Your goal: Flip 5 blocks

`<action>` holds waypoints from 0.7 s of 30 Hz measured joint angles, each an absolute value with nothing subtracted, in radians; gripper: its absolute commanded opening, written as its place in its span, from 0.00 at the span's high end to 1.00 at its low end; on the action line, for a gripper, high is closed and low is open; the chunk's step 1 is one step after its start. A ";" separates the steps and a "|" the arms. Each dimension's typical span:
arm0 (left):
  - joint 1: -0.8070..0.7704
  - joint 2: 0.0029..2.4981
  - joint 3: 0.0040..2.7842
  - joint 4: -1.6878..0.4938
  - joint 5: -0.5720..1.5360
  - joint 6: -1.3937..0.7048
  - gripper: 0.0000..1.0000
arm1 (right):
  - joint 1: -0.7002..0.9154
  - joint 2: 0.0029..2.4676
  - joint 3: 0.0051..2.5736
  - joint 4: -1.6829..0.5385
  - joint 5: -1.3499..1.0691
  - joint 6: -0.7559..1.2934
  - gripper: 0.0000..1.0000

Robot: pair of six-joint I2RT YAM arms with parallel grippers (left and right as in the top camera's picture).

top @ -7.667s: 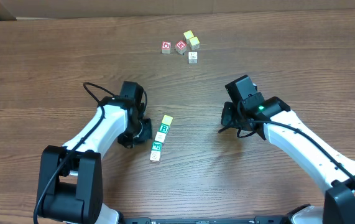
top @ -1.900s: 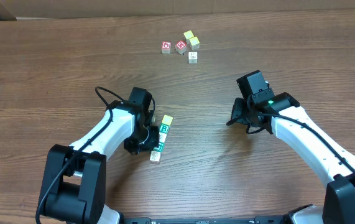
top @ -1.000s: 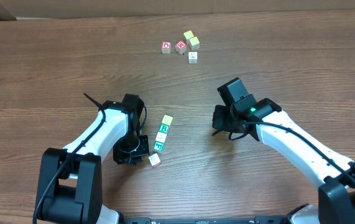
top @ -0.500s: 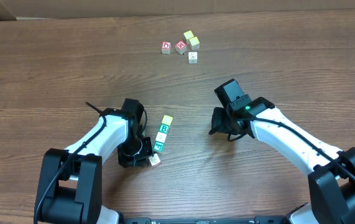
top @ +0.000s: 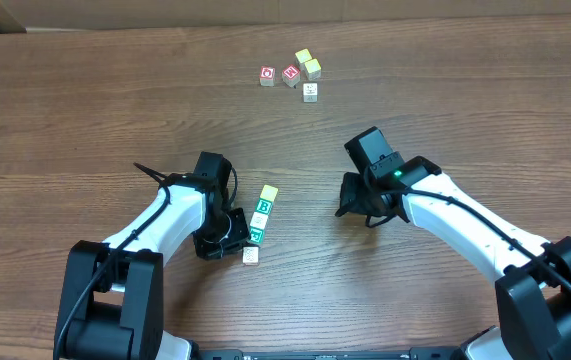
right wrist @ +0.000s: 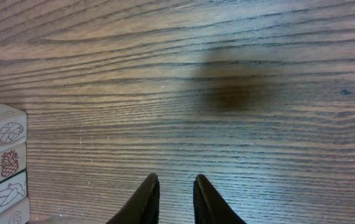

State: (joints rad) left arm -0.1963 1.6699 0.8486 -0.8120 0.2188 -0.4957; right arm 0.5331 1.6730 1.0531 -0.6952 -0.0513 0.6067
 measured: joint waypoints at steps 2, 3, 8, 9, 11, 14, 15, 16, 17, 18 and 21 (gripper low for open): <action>-0.196 1.670 0.849 -0.805 0.225 -0.499 0.96 | 0.547 1.673 1.053 -0.695 -0.051 0.607 0.79; -0.195 1.670 0.849 -0.802 0.226 -0.499 0.96 | 0.558 1.673 1.053 -0.695 -0.051 0.607 0.79; -0.170 1.670 0.850 -0.791 0.236 -0.499 0.96 | 0.617 1.673 1.053 -0.695 -0.052 0.607 0.82; -0.158 1.670 0.851 -0.791 0.236 -0.498 0.96 | 0.631 1.673 1.053 -0.695 -0.052 0.607 0.83; -0.130 1.670 0.860 -0.791 0.236 -0.489 0.96 | 0.664 1.673 1.053 -0.690 -0.065 0.595 0.86; -0.092 1.670 0.908 -0.797 0.234 -0.448 0.96 | 0.741 1.673 1.053 -0.677 -0.101 0.572 0.90; -0.089 1.670 0.916 -0.797 0.233 -0.443 0.96 | 0.751 1.673 1.053 -0.677 -0.105 0.572 0.91; -0.084 1.670 0.937 -0.797 0.228 -0.434 0.96 | 0.779 1.673 1.053 -0.672 -0.113 0.569 0.93; -0.083 1.670 0.963 -0.795 0.221 -0.424 0.96 | 0.807 1.673 1.053 -0.663 -0.119 0.565 0.95; -0.082 1.670 0.989 -0.789 0.208 -0.415 0.96 | 0.847 1.674 1.053 -0.646 -0.126 0.562 0.96; -0.083 1.670 1.040 -0.758 0.178 -0.407 0.96 | 0.943 1.674 1.053 -0.582 -0.134 0.545 0.96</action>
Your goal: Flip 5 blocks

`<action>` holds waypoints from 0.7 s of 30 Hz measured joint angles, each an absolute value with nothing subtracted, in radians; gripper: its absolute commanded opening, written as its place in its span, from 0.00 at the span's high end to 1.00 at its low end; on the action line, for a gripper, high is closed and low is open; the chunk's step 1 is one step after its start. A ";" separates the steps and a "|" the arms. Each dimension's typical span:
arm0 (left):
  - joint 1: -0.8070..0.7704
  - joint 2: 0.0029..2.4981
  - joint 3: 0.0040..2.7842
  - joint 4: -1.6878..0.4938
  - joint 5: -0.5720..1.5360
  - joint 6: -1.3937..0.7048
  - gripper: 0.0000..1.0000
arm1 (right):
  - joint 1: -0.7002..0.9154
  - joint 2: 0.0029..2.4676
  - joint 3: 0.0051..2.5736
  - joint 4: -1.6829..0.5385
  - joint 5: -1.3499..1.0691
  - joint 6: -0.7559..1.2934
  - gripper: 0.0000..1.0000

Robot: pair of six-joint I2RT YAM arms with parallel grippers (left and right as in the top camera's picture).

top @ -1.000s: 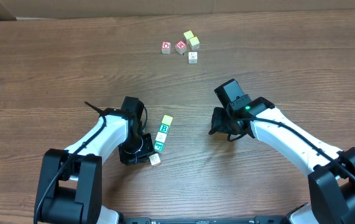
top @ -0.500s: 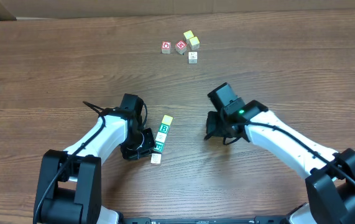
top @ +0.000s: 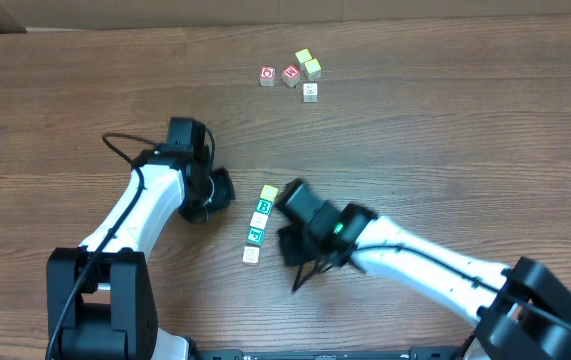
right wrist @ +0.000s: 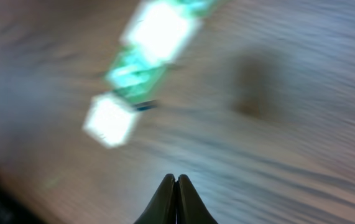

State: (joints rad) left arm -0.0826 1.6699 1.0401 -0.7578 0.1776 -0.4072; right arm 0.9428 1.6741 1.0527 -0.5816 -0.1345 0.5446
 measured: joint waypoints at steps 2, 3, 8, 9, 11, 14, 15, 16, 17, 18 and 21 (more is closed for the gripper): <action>-0.083 1.670 1.055 -0.731 0.162 -0.400 0.96 | 1.028 1.675 1.053 -0.523 -0.133 0.519 0.96; -0.083 1.670 1.057 -0.723 0.156 -0.396 0.96 | 1.035 1.675 1.053 -0.520 -0.133 0.517 0.96; -0.083 1.670 1.057 -0.721 0.141 -0.389 0.96 | 1.159 1.681 1.053 -0.461 -0.030 0.428 0.96; -0.083 1.670 1.057 -0.721 0.140 -0.389 0.96 | 1.181 1.690 1.053 -0.444 -0.002 0.407 0.96; -0.083 1.670 1.057 -0.721 0.138 -0.389 0.96 | 1.213 1.724 1.053 -0.402 0.038 0.367 0.96; -0.083 1.670 1.057 -0.723 0.137 -0.389 0.96 | 1.236 1.787 1.053 -0.365 0.067 0.325 0.96; -0.083 1.670 1.057 -0.725 0.137 -0.389 0.96 | 1.240 1.810 1.052 -0.356 0.075 0.309 0.96; -0.083 1.670 1.057 -0.725 0.137 -0.389 0.96 | 1.242 1.821 1.051 -0.352 0.082 0.297 0.96; -0.083 1.670 1.057 -0.724 0.137 -0.389 0.96 | 1.243 1.823 1.050 -0.349 0.086 0.290 0.96; -0.083 1.670 1.057 -0.724 0.137 -0.389 0.96 | 1.243 1.824 1.050 -0.345 0.089 0.284 0.96; -0.083 1.670 1.057 -0.720 0.137 -0.389 0.96 | 1.243 1.824 1.050 -0.327 0.097 0.273 0.96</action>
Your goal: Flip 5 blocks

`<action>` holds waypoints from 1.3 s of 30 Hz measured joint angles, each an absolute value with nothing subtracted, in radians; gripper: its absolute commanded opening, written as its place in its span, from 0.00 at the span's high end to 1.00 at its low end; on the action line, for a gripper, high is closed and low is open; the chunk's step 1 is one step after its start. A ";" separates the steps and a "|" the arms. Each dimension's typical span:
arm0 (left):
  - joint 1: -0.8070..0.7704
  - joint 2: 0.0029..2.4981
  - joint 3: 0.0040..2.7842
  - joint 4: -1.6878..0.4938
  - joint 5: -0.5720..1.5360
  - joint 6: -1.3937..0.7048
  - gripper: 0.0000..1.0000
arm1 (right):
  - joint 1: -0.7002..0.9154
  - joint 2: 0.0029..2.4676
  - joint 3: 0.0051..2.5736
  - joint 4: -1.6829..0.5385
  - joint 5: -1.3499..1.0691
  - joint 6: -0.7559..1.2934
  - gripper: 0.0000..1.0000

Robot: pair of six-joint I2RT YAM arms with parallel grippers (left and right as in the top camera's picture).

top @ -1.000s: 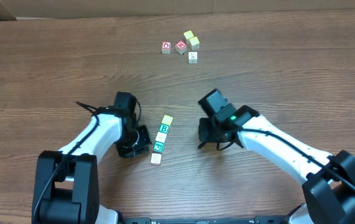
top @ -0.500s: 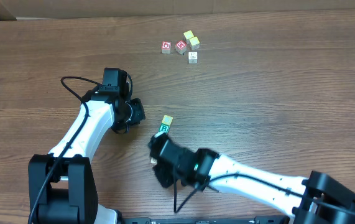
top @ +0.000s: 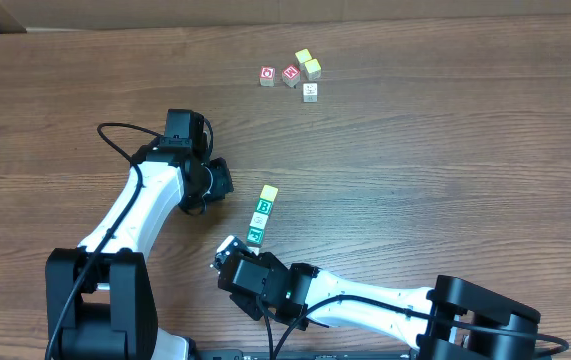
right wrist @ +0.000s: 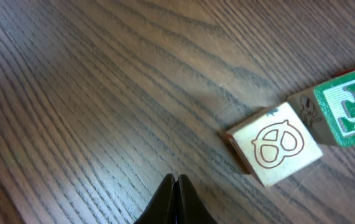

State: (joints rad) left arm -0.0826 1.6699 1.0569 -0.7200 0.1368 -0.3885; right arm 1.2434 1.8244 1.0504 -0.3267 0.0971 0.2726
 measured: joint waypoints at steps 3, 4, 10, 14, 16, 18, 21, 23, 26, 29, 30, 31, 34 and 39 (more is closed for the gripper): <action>-0.083 1.670 1.057 -0.715 0.136 -0.389 0.96 | 1.243 1.835 1.050 -0.308 0.102 0.266 0.96; -0.083 1.670 1.057 -0.713 0.137 -0.389 0.96 | 1.243 1.842 1.050 -0.304 0.102 0.265 0.96; -0.083 1.670 1.057 -0.706 0.134 -0.389 0.96 | 1.243 1.875 1.050 -0.299 0.110 0.260 0.96; -0.083 1.670 1.057 -0.706 0.134 -0.389 0.96 | 1.238 1.875 1.050 -0.297 0.112 0.261 0.96; -0.083 1.670 1.057 -0.706 0.134 -0.389 0.96 | 1.230 1.875 1.050 -0.297 0.112 0.261 0.96; -0.083 1.670 1.057 -0.706 0.134 -0.389 0.96 | 1.223 1.877 1.050 -0.295 0.112 0.261 0.96; -0.083 1.670 1.057 -0.705 0.134 -0.389 0.96 | 1.214 1.892 1.050 -0.276 0.112 0.261 0.96; -0.083 1.670 1.057 -0.705 0.134 -0.389 0.96 | 1.209 1.903 1.050 -0.270 0.112 0.260 0.96; -0.083 1.670 1.057 -0.703 0.134 -0.389 0.96 | 1.200 1.909 1.050 -0.265 0.112 0.260 0.96; -0.083 1.670 1.057 -0.698 0.134 -0.388 0.96 | 1.189 1.909 1.050 -0.266 0.121 0.262 0.96; -0.083 1.670 1.057 -0.694 0.134 -0.386 0.96 | 1.184 1.909 1.050 -0.266 0.124 0.262 0.96; -0.083 1.670 1.057 -0.690 0.134 -0.385 0.96 | 1.179 1.909 1.050 -0.265 0.129 0.261 0.96; -0.083 1.670 1.057 -0.686 0.134 -0.385 0.96 | 1.170 1.909 1.050 -0.266 0.138 0.265 0.96; -0.083 1.670 1.057 -0.681 0.134 -0.382 0.96 | 1.165 1.909 1.050 -0.266 0.140 0.277 0.96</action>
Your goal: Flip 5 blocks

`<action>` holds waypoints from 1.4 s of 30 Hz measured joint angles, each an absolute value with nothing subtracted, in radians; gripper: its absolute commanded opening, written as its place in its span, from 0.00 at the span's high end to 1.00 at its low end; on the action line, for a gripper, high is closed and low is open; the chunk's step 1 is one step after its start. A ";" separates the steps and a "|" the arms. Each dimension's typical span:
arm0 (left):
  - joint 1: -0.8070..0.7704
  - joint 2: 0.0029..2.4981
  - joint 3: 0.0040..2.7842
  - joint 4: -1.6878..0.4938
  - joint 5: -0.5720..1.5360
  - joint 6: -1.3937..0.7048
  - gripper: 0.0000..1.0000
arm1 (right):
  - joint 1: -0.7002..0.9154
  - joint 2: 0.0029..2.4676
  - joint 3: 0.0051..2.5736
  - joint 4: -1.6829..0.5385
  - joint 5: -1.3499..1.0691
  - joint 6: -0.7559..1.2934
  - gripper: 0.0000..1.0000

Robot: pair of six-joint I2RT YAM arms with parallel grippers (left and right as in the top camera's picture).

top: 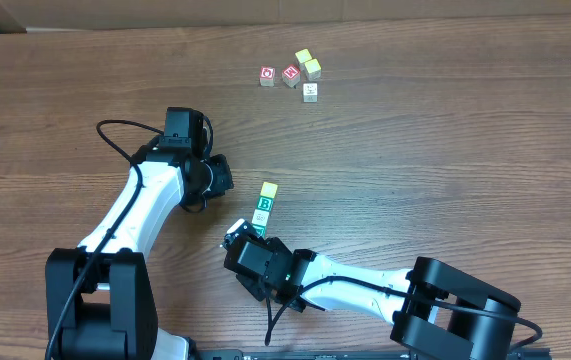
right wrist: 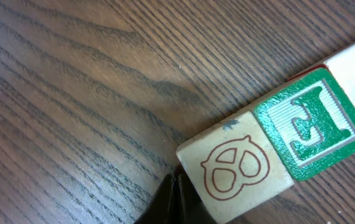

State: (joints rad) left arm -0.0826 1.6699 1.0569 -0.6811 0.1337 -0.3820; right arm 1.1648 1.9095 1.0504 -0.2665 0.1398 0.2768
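A row of blocks lies mid-table: yellow-topped (top: 269,189), green B (top: 263,205), a white one, a green-letter block (right wrist: 313,123), and at the near end a white block with a red pretzel drawing (right wrist: 236,167). My right gripper (right wrist: 177,182) is shut with nothing between its fingers; its tips touch the pretzel block's left edge. From overhead the right gripper (top: 241,243) sits at the row's lower end, by the pretzel block (top: 236,234). My left gripper (top: 213,178) hovers left of the row, apart from it; its jaws are not readable.
A second cluster of several small blocks sits at the back: two red-faced (top: 267,76), two yellow-topped (top: 312,68) and one white (top: 310,91). The brown wooden table (top: 445,150) spreads to the right. The left arm's cable loops at the left (top: 105,135).
My right gripper, still shut, has moved toward the row and now touches the pretzel block's edge. That block now lies tight against the green-letter block. The left arm has not moved.
First my left gripper was beside the row's lower end and my right gripper, slightly open, stood to the right. Then the left had drawn back leftward and the right, shut, was by the row. Later the right sat below the pretzel block; now it touches it.
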 measured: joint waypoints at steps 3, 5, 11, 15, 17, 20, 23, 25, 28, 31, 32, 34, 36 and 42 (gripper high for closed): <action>-0.083 1.670 1.057 -0.678 0.134 -0.382 0.96 | 1.164 1.909 1.050 -0.266 0.141 0.281 0.96; -0.084 1.670 1.057 -0.672 0.134 -0.381 0.96 | 1.164 1.909 1.050 -0.267 0.142 0.284 0.96; -0.136 1.670 1.057 -0.623 0.130 -0.363 0.96 | 1.165 1.909 1.050 -0.271 0.143 0.286 0.96; -0.170 1.670 1.057 -0.573 0.130 -0.350 0.96 | 1.165 1.909 1.050 -0.273 0.145 0.287 0.96; -0.179 1.670 1.057 -0.540 0.134 -0.313 0.96 | 1.165 1.909 1.050 -0.273 0.145 0.287 0.96; -0.184 1.670 1.058 -0.488 0.152 -0.249 0.96 | 1.165 1.909 1.050 -0.273 0.144 0.287 0.96; -0.183 1.672 1.070 -0.481 0.169 -0.206 0.96 | 1.165 1.909 1.050 -0.271 0.131 0.287 0.96; -0.181 1.678 1.090 -0.482 0.189 -0.188 0.96 | 1.165 1.909 1.055 -0.283 0.115 0.284 0.96; -0.174 1.701 1.148 -0.509 0.210 -0.160 0.96 | 1.165 1.893 1.064 -0.340 0.091 0.277 0.96; -0.167 1.755 1.251 -0.604 0.227 -0.116 0.96 | 1.167 1.821 1.064 -0.409 0.078 0.275 0.96; -0.163 1.781 1.292 -0.630 0.237 -0.099 0.96 | 1.167 1.784 1.064 -0.420 0.077 0.273 0.96; -0.162 1.834 1.367 -0.678 0.258 -0.067 0.96 | 1.165 1.688 1.065 -0.450 0.074 0.272 0.96; -0.161 1.890 1.438 -0.710 0.291 -0.033 0.96 | 1.159 1.613 1.073 -0.491 0.067 0.270 0.96; -0.162 2.024 1.537 -0.740 0.402 0.063 0.96 | 1.039 1.554 1.071 -0.484 -0.099 0.242 0.96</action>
State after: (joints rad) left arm -0.1619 2.0235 1.5368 -0.7399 0.4015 0.0628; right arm 1.0389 1.5536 1.0714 -0.4843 -0.0986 0.2417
